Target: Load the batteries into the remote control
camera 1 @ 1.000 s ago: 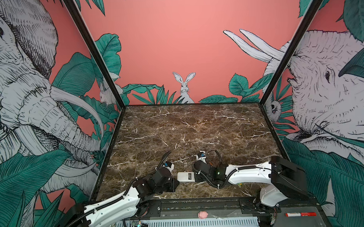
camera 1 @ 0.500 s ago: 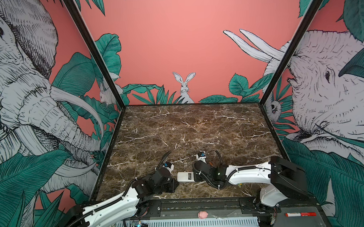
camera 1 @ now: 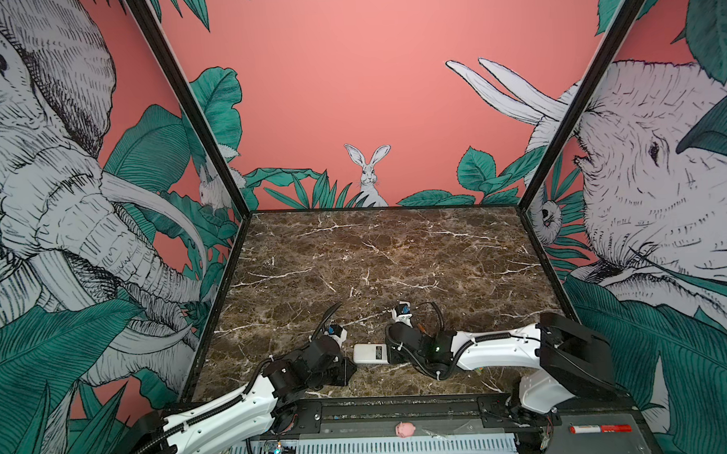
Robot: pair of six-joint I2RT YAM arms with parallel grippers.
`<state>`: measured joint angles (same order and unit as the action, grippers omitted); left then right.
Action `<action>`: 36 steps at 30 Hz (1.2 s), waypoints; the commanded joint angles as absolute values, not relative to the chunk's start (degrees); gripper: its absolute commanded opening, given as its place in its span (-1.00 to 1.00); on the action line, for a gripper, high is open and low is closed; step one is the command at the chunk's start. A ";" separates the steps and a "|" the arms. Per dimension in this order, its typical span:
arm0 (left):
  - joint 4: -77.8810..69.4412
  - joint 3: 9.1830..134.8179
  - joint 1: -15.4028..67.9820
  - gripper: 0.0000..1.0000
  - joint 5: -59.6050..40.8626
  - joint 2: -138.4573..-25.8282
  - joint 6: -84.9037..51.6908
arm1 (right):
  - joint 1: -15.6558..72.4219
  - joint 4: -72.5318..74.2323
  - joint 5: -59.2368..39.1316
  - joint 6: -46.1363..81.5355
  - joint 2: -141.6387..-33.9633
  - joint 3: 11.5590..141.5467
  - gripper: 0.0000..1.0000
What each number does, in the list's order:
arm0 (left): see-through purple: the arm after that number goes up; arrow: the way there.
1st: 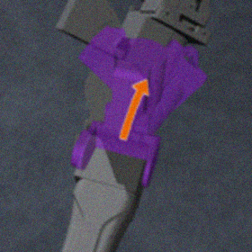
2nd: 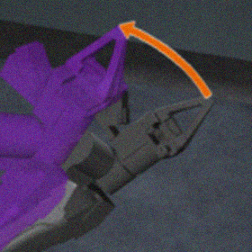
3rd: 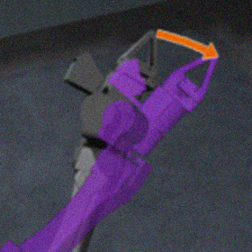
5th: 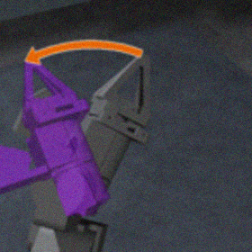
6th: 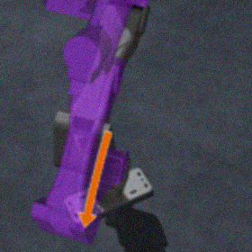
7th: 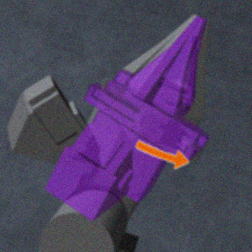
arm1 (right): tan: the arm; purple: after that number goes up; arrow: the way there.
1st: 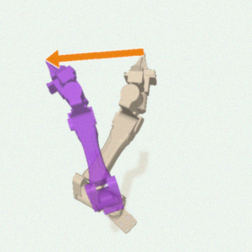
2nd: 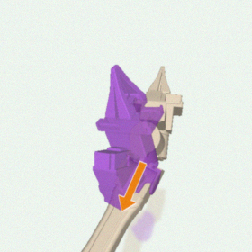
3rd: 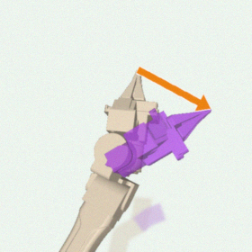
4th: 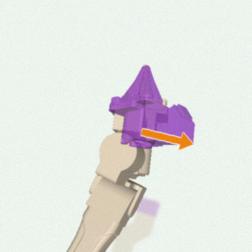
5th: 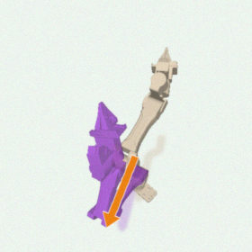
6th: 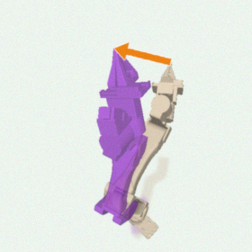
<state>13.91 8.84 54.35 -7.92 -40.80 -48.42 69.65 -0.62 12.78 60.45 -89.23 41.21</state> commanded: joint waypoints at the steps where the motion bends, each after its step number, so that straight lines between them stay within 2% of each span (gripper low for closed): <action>1: 17.96 7.70 54.34 -0.62 -7.63 -40.75 -48.34 | 70.05 1.22 13.47 64.95 -89.38 40.32 -1.00; 7: 17.89 7.73 54.32 -0.62 -7.61 -40.77 -48.31 | 70.31 1.58 13.36 65.13 -89.56 40.17 -0.99; 19: 17.92 7.97 54.32 -0.62 -7.43 -41.10 -48.20 | 70.40 1.67 14.33 65.52 -88.43 39.37 -0.59; 36: 21.11 8.87 54.32 -0.57 -7.15 -38.14 -47.73 | 71.10 -3.05 15.39 61.21 -87.79 43.82 -0.38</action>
